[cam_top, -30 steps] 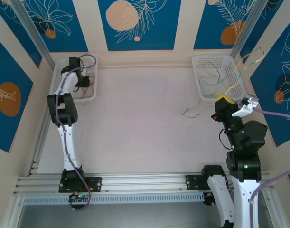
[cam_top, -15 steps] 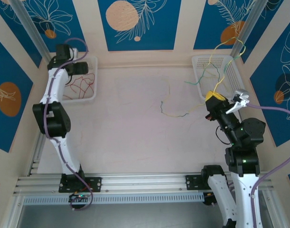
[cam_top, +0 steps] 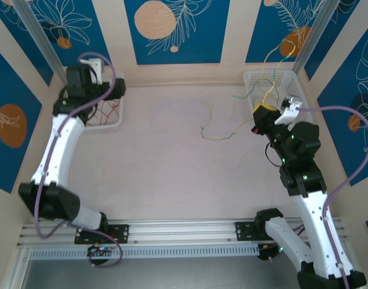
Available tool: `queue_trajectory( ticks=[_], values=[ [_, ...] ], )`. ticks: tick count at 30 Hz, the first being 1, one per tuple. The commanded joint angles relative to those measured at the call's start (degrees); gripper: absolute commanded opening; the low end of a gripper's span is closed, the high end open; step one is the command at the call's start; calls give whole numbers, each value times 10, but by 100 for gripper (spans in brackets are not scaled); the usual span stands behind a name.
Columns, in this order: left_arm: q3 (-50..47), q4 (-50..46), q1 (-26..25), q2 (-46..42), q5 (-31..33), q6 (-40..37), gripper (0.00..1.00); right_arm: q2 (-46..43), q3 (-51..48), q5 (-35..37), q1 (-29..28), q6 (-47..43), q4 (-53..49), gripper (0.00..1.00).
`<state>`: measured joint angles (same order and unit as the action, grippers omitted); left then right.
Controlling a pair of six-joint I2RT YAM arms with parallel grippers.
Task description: Untangle the cables
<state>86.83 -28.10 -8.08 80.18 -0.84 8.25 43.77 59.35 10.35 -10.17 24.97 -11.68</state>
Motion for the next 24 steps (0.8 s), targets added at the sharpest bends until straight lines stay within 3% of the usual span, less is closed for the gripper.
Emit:
queue_trajectory(
  ticks=[1, 6, 12, 20, 24],
  values=[
    [-113, 107, -68, -89, 16, 40, 99, 44, 73, 74, 3, -46, -17, 0],
    [-300, 225, -151, -189, 76, 81, 97, 124, 175, 131, 40, -83, -53, 0],
    [-371, 218, -232, -192, 86, 106, 95, 170, 227, 91, 123, -85, -31, 0],
    [-410, 207, -251, -187, 114, 113, 96, 240, 239, 81, 216, -106, -14, 0],
    [-407, 207, -251, -185, 124, 98, 97, 272, 220, 30, 259, -93, 0, 0]
  ],
)
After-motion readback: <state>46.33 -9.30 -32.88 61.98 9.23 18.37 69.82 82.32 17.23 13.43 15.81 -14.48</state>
